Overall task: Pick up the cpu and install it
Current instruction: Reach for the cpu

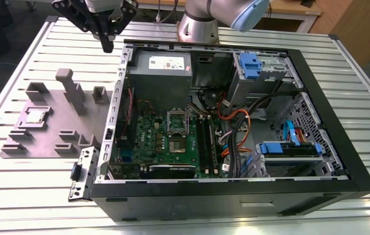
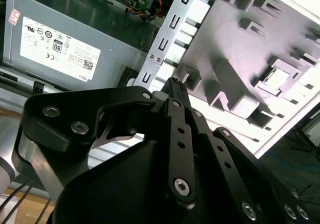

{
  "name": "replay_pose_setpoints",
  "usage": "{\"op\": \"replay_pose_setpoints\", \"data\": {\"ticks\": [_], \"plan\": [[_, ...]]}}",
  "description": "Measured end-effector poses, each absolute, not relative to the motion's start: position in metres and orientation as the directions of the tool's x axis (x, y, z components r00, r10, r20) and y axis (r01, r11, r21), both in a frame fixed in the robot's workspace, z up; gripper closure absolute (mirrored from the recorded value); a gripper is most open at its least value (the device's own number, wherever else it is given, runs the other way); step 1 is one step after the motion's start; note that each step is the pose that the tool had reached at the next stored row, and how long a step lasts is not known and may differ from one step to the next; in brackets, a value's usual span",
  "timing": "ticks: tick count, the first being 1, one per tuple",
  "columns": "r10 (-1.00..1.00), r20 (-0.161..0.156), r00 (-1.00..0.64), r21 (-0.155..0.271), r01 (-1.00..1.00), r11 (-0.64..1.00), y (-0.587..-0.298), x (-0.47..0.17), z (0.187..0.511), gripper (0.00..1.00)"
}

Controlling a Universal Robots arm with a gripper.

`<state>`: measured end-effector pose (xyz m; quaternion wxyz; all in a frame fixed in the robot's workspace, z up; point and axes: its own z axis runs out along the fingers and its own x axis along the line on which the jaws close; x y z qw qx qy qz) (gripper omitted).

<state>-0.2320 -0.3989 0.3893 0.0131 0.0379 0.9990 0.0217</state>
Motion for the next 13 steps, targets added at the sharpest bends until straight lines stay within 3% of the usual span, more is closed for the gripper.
{"op": "replay_pose_setpoints", "data": {"ticks": [13], "plan": [[0.076,-0.025,-0.997,0.044,0.075,0.996,-0.3989,-0.2346,0.3892,0.89]]}}
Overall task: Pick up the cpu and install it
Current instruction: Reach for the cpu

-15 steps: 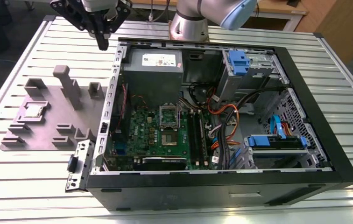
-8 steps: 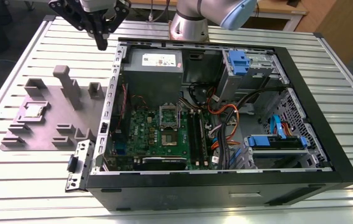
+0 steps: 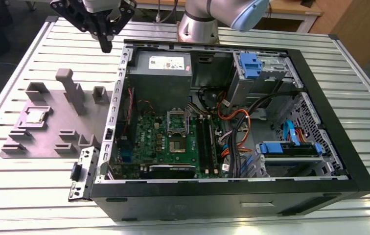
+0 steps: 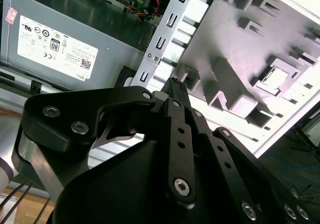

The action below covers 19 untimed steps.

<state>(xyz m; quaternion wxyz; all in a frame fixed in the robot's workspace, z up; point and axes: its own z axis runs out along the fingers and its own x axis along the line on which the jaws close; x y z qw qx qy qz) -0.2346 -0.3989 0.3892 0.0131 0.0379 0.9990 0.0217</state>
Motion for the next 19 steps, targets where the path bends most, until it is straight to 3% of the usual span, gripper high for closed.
{"op": "replay_pose_setpoints", "data": {"ticks": [19], "plan": [[0.076,-0.024,-0.997,0.044,0.075,0.996,-0.3989,-0.2413,0.3889,0.89]]}}
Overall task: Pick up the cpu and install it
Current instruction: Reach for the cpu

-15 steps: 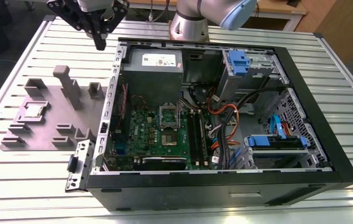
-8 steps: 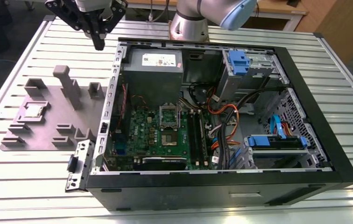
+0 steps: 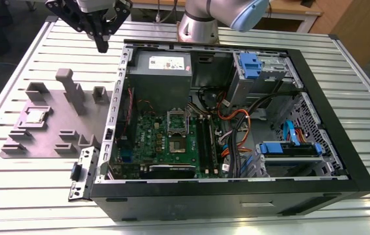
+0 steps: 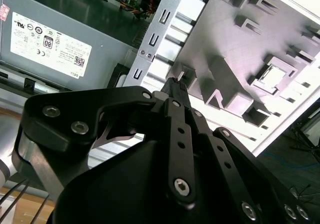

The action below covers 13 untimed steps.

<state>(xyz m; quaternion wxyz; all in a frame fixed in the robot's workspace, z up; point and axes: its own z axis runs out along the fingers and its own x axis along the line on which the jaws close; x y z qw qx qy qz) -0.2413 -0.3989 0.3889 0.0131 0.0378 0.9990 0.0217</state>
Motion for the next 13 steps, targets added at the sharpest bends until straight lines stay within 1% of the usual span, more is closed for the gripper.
{"op": "replay_pose_setpoints", "data": {"ticks": [13], "plan": [[0.076,-0.024,-0.997,0.044,0.075,0.996,-0.3989,-0.2461,0.3888,0.89]]}}
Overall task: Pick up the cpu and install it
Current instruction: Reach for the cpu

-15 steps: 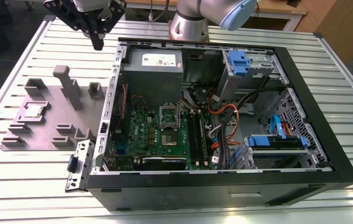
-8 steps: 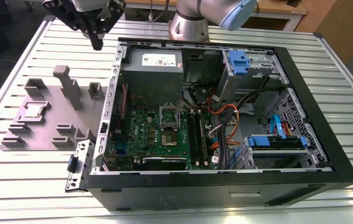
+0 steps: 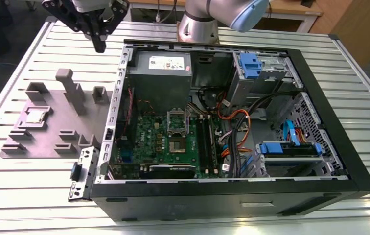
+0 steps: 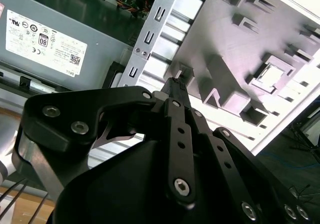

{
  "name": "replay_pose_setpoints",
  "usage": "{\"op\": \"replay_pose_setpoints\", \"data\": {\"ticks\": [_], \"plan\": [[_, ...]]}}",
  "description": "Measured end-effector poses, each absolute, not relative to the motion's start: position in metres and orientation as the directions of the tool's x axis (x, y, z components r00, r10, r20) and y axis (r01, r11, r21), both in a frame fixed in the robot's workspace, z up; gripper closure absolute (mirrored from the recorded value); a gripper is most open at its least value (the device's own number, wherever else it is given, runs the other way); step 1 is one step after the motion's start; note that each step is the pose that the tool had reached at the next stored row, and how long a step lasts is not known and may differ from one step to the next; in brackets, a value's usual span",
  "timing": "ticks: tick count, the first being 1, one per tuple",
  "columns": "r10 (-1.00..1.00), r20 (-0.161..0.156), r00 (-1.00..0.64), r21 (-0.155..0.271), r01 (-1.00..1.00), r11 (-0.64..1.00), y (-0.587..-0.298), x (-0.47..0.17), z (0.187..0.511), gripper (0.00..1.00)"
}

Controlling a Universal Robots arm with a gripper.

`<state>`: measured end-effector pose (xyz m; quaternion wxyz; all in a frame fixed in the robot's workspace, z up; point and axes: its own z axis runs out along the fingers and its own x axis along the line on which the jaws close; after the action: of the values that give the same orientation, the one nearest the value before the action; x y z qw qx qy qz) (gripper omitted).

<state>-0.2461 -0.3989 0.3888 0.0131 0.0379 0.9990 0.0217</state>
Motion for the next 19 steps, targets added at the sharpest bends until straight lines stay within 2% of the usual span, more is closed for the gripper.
{"op": "replay_pose_setpoints", "data": {"ticks": [19], "plan": [[0.076,-0.024,-0.997,0.044,0.075,0.996,-0.3989,-0.2505,0.3888,0.89]]}}
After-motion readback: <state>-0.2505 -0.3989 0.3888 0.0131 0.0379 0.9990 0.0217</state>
